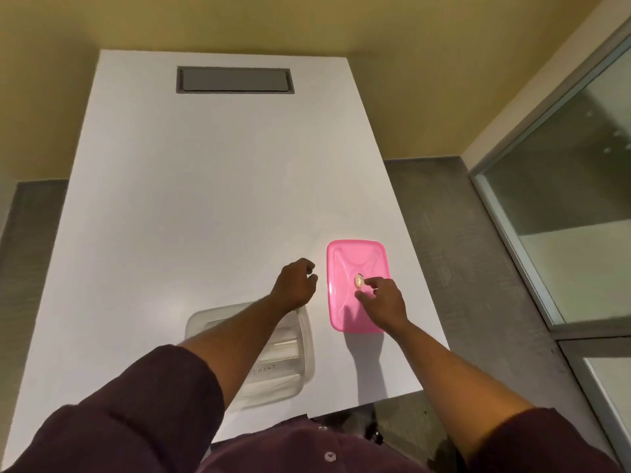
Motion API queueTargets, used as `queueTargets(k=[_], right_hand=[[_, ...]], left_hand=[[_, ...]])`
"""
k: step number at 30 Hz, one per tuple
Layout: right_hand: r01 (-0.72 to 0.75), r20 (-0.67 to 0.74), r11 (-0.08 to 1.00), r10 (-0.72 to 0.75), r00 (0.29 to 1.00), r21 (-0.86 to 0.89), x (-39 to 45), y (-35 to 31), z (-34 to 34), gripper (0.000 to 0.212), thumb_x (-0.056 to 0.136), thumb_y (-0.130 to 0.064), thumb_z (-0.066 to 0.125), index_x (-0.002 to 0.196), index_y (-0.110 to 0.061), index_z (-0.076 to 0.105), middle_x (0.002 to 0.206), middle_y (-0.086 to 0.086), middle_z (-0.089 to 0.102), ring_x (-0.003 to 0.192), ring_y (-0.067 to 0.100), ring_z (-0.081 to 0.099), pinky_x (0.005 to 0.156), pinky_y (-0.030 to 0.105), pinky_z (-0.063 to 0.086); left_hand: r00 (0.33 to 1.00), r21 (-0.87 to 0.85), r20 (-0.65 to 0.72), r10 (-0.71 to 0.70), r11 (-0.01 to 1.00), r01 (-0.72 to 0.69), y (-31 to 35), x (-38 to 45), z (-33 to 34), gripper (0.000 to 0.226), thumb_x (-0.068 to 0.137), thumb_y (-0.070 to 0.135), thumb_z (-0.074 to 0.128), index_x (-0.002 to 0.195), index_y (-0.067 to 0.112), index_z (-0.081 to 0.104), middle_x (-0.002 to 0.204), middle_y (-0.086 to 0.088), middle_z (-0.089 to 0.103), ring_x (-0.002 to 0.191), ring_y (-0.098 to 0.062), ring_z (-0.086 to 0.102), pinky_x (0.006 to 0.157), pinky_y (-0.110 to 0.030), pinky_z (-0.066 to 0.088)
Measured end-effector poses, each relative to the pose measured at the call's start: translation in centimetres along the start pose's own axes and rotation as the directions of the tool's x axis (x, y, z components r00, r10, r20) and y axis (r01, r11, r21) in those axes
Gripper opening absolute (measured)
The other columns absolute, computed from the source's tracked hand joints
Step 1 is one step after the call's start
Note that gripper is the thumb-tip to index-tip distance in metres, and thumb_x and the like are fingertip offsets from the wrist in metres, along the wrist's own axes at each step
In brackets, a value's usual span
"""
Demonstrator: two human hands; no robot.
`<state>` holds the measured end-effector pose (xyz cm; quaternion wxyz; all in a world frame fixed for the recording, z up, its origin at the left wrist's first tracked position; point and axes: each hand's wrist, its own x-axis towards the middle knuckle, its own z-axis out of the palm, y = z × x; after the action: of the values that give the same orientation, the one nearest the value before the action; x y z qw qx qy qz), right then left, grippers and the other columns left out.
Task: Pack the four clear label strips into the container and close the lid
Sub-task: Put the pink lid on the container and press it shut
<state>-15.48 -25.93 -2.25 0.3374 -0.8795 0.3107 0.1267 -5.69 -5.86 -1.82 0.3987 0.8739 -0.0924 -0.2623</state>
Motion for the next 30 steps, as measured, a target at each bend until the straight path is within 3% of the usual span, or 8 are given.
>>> queueTargets(k=[6, 12, 15, 20, 22, 25, 30], right_hand=[[-0.094, 0.053, 0.989, 0.101, 0.993, -0.117, 1.7, 2.2, -0.7, 0.07, 0.087, -0.041, 0.072, 0.146, -0.014, 0.046, 0.148, 0.014, 0.04, 0.133, 0.037, 0.046, 0.109, 0.045, 0.041], [-0.176, 0.082, 0.983, 0.18, 0.98, -0.053, 2.7, 3.4, -1.3, 0.074, 0.085, -0.04, 0.074, 0.145, -0.01, 0.042, 0.144, 0.018, 0.043, 0.131, 0.039, 0.046, 0.107, 0.044, 0.04], [-0.206, 0.077, 0.979, 0.205, 0.976, -0.004, 3.1, 3.9, -1.4, 0.067, 0.083, -0.042, 0.074, 0.137, -0.011, 0.048, 0.134, 0.016, 0.05, 0.122, 0.037, 0.052, 0.1, 0.044, 0.045], [-0.242, 0.06, 0.966, 0.237, 0.97, 0.094, 3.8, 4.5, -1.8, 0.051, 0.081, -0.042, 0.075, 0.118, -0.013, 0.055, 0.12, 0.012, 0.06, 0.101, 0.029, 0.061, 0.086, 0.043, 0.054], [-0.277, 0.067, 0.946, 0.269, 0.961, 0.169, 4.0, 4.4, -2.2, 0.057, 0.083, -0.037, 0.076, 0.127, -0.009, 0.053, 0.126, 0.013, 0.06, 0.107, 0.031, 0.061, 0.085, 0.039, 0.052], [-0.34, 0.065, 0.891, 0.337, 0.939, 0.301, 4.1, 4.4, -2.7, 0.083, 0.083, -0.034, 0.078, 0.15, -0.006, 0.037, 0.14, 0.012, 0.054, 0.125, 0.032, 0.055, 0.098, 0.04, 0.048], [-0.306, 0.012, 0.861, 0.329, 0.944, 0.406, 3.8, 4.0, -3.1, 0.089, 0.075, -0.03, 0.085, 0.15, -0.012, 0.039, 0.132, 0.01, 0.059, 0.119, 0.029, 0.059, 0.102, 0.047, 0.05]], left_hand=[[0.978, 0.101, 0.169, -0.123, 0.989, 0.107, 2.4, 2.0, 4.0, 0.044, 0.096, 0.025, 0.053, 0.132, 0.0, 0.05, 0.133, -0.018, 0.057, 0.122, -0.033, 0.054, 0.099, -0.036, 0.043], [0.952, 0.098, 0.113, -0.284, 0.957, 0.274, 3.4, 3.1, 5.9, 0.05, 0.094, 0.027, 0.055, 0.133, -0.004, 0.045, 0.136, -0.022, 0.05, 0.125, -0.035, 0.05, 0.1, -0.037, 0.041], [0.939, 0.045, 0.095, -0.331, 0.943, 0.328, 3.9, 3.2, 6.1, 0.049, 0.093, 0.029, 0.055, 0.131, -0.001, 0.047, 0.133, -0.02, 0.052, 0.122, -0.035, 0.053, 0.099, -0.037, 0.043], [0.924, -0.061, 0.094, -0.371, 0.924, 0.378, 4.5, 3.2, 6.6, 0.04, 0.089, 0.03, 0.056, 0.119, 0.003, 0.055, 0.119, -0.015, 0.062, 0.103, -0.03, 0.059, 0.082, -0.033, 0.045], [0.911, -0.109, 0.106, -0.398, 0.906, 0.409, 4.9, 3.0, 6.6, 0.041, 0.091, 0.027, 0.056, 0.124, 0.004, 0.053, 0.121, -0.011, 0.06, 0.102, -0.027, 0.056, 0.081, -0.031, 0.041], [0.894, -0.209, 0.133, -0.429, 0.869, 0.448, 5.3, 2.6, 6.7, 0.042, 0.091, 0.024, 0.057, 0.129, 0.007, 0.051, 0.12, -0.006, 0.058, 0.1, -0.025, 0.055, 0.087, -0.033, 0.046], [0.899, -0.335, 0.101, -0.427, 0.836, 0.435, 6.1, 1.9, 5.9, 0.049, 0.089, 0.025, 0.062, 0.135, 0.01, 0.05, 0.131, -0.011, 0.058, 0.105, -0.028, 0.057, 0.096, -0.039, 0.05]])
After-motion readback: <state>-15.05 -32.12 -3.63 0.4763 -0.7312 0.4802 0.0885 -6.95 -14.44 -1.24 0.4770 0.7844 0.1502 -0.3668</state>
